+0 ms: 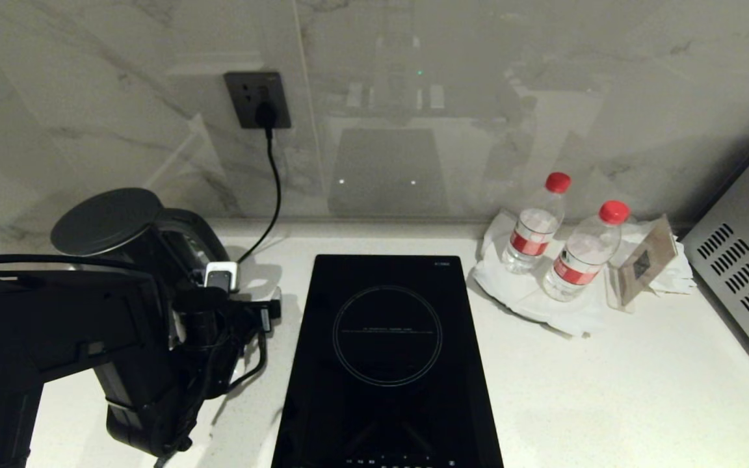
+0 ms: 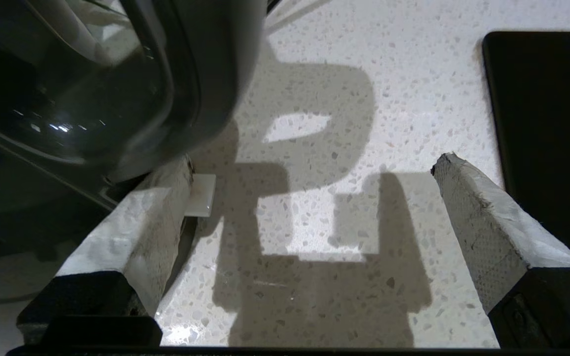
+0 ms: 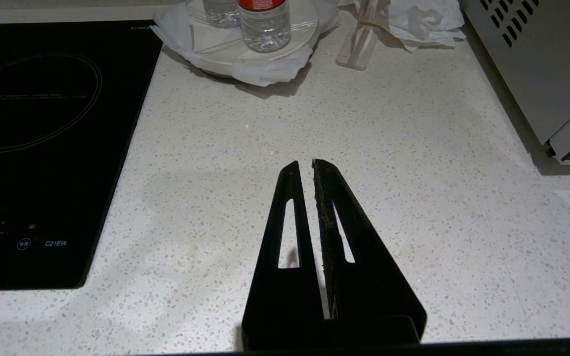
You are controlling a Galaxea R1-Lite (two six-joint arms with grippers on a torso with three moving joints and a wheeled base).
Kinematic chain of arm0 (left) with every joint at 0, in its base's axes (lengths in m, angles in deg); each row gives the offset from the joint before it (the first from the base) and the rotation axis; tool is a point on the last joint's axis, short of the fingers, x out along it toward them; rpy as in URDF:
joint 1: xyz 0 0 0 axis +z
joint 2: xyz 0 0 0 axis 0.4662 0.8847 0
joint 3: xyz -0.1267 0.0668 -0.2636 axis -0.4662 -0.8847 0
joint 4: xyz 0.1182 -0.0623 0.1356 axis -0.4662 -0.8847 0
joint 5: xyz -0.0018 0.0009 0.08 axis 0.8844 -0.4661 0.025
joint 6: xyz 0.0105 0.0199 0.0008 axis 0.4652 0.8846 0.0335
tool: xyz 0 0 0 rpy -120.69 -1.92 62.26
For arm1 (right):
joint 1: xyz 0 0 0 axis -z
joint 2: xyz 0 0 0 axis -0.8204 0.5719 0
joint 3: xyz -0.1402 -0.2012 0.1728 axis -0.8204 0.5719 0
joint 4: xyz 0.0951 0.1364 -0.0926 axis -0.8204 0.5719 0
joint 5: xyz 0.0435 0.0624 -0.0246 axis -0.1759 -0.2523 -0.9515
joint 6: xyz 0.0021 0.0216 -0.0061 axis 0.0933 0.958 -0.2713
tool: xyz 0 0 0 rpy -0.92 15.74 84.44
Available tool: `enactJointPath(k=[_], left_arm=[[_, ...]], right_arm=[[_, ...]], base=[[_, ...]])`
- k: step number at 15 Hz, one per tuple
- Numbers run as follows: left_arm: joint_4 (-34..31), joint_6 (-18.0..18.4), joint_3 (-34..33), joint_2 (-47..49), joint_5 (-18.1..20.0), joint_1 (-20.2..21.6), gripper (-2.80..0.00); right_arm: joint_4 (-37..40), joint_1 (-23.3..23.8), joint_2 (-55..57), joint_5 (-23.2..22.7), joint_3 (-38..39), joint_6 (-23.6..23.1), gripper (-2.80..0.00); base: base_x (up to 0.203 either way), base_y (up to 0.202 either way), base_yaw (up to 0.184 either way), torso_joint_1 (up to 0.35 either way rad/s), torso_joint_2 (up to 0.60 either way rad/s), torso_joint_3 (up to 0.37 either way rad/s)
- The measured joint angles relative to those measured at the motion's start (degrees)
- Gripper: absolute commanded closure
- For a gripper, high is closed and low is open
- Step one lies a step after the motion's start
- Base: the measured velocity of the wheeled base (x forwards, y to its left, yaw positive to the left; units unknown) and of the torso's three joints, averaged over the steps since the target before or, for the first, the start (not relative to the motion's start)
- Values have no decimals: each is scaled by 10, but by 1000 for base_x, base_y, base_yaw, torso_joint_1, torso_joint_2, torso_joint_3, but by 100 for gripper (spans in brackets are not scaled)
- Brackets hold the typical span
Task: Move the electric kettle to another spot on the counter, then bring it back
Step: Finish boiling water
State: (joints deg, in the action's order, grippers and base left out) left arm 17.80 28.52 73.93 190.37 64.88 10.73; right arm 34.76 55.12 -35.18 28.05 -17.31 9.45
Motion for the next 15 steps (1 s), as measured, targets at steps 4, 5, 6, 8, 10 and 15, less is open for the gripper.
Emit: enactJointPath(k=[4,5,6,8,10,15], left_arm=[[2,1,4,12,2,11,-280],[2,0,4,13,2,12,-280],[2,0,4,14,2,12,-280],[1,0,4,16,2,12,-280],[1,0,1,18,1,12,-280],[-1,-1,-3,12,2,10,-280]], right_arm=[[0,0,0,0,0,0,0],[0,0,0,0,0,0,0],[0,0,0,0,0,0,0],[0,0,0,0,0,0,0],[0,0,0,0,0,0,0],[0,0,0,0,0,0,0]], base=[[0,0,0,0,0,0],[0,0,0,0,0,0],[0,0,0,0,0,0],[0,0,0,0,0,0],[0,0,0,0,0,0],[0,0,0,0,0,0]])
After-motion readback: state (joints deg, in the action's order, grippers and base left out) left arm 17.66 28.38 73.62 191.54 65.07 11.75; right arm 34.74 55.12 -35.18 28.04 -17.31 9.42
